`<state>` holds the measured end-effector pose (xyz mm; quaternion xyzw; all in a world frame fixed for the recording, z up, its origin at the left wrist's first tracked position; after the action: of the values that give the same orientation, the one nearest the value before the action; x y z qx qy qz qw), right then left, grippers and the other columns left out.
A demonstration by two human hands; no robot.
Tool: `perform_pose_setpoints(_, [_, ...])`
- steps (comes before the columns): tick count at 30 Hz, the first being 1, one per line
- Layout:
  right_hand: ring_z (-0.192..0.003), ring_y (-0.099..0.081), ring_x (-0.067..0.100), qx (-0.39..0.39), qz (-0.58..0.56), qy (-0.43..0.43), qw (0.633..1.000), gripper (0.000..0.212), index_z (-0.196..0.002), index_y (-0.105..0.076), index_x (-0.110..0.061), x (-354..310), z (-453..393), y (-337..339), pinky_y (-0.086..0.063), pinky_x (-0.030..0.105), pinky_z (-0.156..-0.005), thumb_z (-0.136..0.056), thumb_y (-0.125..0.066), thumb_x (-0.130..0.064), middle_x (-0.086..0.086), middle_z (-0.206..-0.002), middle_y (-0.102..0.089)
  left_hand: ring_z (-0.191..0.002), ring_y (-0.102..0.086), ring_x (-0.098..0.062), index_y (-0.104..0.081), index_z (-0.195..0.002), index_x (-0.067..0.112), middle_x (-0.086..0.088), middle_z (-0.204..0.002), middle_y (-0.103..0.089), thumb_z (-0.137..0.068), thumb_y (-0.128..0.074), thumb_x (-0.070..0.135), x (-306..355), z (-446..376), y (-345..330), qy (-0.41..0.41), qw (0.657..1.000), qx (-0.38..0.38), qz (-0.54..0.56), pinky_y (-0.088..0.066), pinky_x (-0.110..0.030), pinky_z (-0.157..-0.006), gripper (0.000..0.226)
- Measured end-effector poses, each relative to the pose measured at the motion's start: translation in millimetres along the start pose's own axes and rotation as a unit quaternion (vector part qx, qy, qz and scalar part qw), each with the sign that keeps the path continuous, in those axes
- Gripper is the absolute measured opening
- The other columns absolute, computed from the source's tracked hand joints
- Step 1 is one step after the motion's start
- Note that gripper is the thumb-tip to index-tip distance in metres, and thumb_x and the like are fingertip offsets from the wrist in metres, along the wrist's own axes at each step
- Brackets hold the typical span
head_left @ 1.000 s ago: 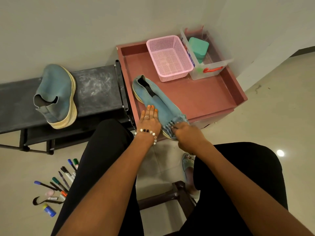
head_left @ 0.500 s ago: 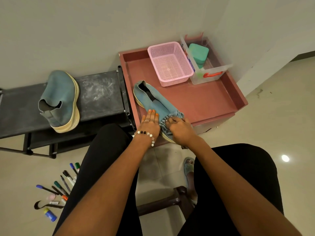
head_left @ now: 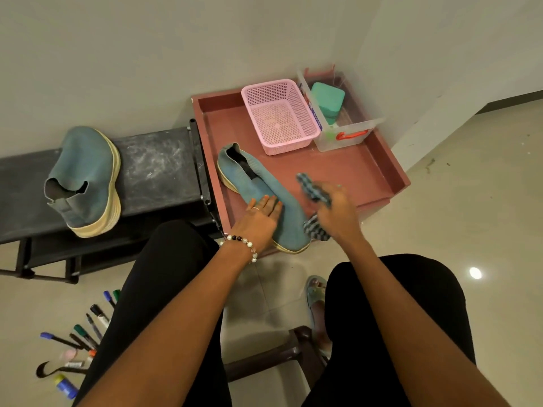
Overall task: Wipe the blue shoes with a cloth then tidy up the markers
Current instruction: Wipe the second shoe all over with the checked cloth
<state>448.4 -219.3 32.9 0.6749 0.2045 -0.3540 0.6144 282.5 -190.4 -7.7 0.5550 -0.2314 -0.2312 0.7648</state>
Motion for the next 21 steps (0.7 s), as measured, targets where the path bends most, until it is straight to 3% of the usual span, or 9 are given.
perform_pose_setpoints(3, [-0.131,-0.036,0.037,-0.186,0.221,0.066,0.955,0.061,-0.143,-0.038,-0.009,6,14,-40,-0.034,0.042,-0.107,-0.082,-0.039,-0.008,0.019,-0.15,-0.032,-0.147,0.006,-0.023,-0.004,-0.152,0.008,-0.009,-0.16,0.006,-0.1,-0.027,0.009,-5,6,-14,0.049,0.997,-0.057,0.024,-0.003,-0.046,-0.117,0.057])
perform_pose_setpoints(5, [-0.141,-0.016,0.038,-0.25,0.322,0.039,0.912,0.066,-0.15,-0.02,-0.012,9,20,-48,-0.026,0.046,-0.113,-0.088,-0.042,-0.012,0.014,-0.158,-0.008,-0.147,0.008,-0.021,-0.003,-0.152,0.009,-0.006,-0.16,0.008,-0.102,-0.023,0.013,-5,6,-17,0.059,0.996,-0.065,0.018,-0.002,-0.045,-0.117,0.054])
perform_pose_setpoints(7, [-0.143,-0.008,0.038,-0.299,0.36,0.032,0.883,0.065,-0.151,-0.015,-0.01,7,30,-46,-0.019,0.046,-0.116,-0.092,-0.042,-0.011,0.016,-0.158,0.0,-0.147,0.008,-0.02,-0.002,-0.152,0.01,-0.005,-0.16,0.008,-0.103,-0.021,0.014,-4,4,-17,0.063,0.996,-0.06,0.014,-0.001,-0.046,-0.118,0.053])
perform_pose_setpoints(12, [-0.145,-0.002,0.038,-0.3,0.391,0.001,0.87,0.061,-0.15,-0.012,-0.006,3,54,-49,-0.024,0.051,-0.114,-0.095,-0.039,-0.01,0.013,-0.159,0.002,-0.147,0.011,-0.021,-0.001,-0.152,0.008,-0.006,-0.16,0.012,-0.101,-0.022,0.006,-3,1,-14,0.071,0.994,-0.079,0.031,-0.001,-0.045,-0.118,0.056])
perform_pose_setpoints(17, [-0.144,0.007,0.04,-0.261,0.414,0.043,0.871,0.059,-0.15,-0.006,-0.003,11,20,-57,-0.021,0.054,-0.113,-0.099,-0.032,-0.018,0.008,-0.159,0.009,-0.147,0.011,-0.022,-0.001,-0.152,0.006,-0.008,-0.159,0.012,-0.102,-0.021,0.009,-1,-1,-13,0.072,0.992,-0.098,0.033,-0.002,-0.043,-0.119,0.054])
perform_pose_setpoints(21, [-0.144,0.008,0.037,-0.285,0.429,0.059,0.855,0.056,-0.15,-0.009,-0.006,10,13,-53,-0.022,0.053,-0.113,-0.1,-0.03,-0.018,0.005,-0.159,0.009,-0.147,0.01,-0.022,-0.001,-0.152,0.006,-0.008,-0.16,0.012,-0.102,-0.02,0.01,-1,-1,-14,0.073,0.992,-0.103,0.019,-0.003,-0.045,-0.119,0.053])
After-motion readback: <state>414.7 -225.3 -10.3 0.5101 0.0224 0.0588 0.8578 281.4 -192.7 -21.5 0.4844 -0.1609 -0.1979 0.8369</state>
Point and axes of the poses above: each hand's wrist, its own z-axis away from the middle knuckle, its own y-axis out of the back of the hand, x = y × z, the point moved 1 cm from there along -z, towards the middle knuckle
